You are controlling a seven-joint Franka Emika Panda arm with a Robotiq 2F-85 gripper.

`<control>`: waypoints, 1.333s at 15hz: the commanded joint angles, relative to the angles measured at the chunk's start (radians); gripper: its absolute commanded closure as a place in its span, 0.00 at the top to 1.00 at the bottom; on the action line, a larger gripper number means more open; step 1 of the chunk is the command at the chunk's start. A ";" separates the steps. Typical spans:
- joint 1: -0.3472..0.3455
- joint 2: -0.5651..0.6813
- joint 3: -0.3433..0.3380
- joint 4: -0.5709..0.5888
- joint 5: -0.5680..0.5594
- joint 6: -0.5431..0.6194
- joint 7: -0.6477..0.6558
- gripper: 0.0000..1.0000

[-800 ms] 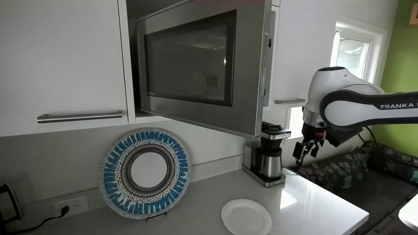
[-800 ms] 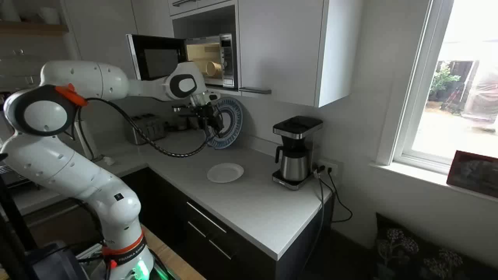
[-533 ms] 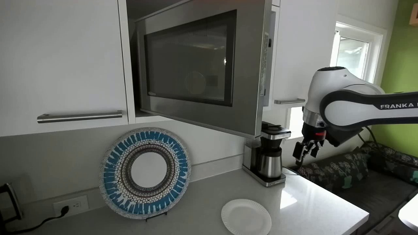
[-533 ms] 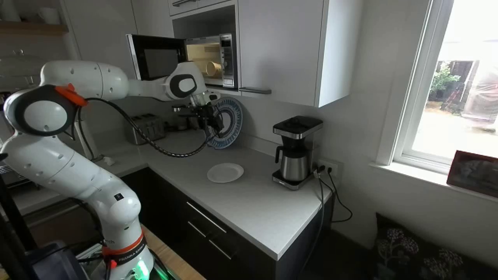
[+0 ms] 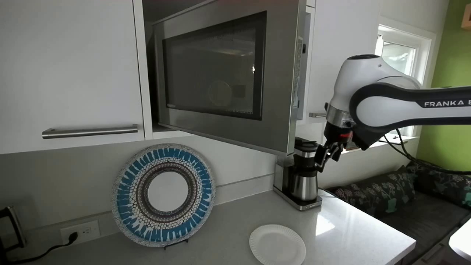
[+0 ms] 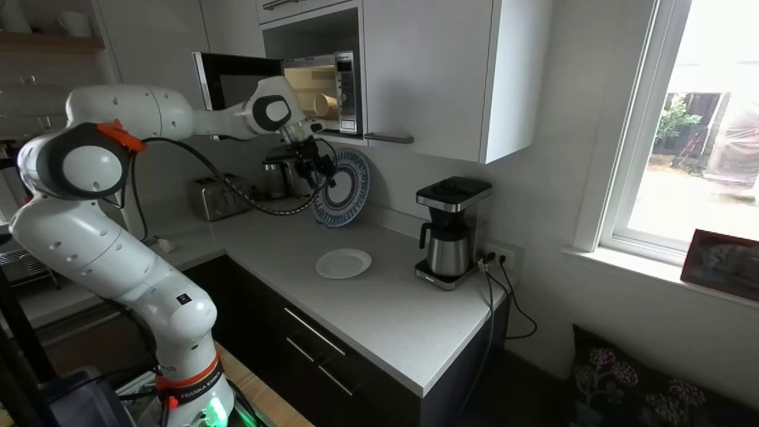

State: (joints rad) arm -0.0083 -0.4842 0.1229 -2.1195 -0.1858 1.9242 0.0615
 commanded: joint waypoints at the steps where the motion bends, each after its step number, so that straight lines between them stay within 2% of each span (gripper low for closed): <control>1: 0.020 0.011 -0.006 0.023 -0.007 -0.005 0.008 1.00; 12: 0.018 0.014 -0.015 0.019 -0.006 -0.005 0.007 1.00; 16: 0.038 -0.035 0.025 0.061 -0.004 -0.045 0.042 1.00; 20: 0.049 -0.069 0.081 0.113 -0.016 -0.036 0.105 1.00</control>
State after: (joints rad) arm 0.0256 -0.5259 0.1700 -2.0391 -0.1880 1.9167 0.1089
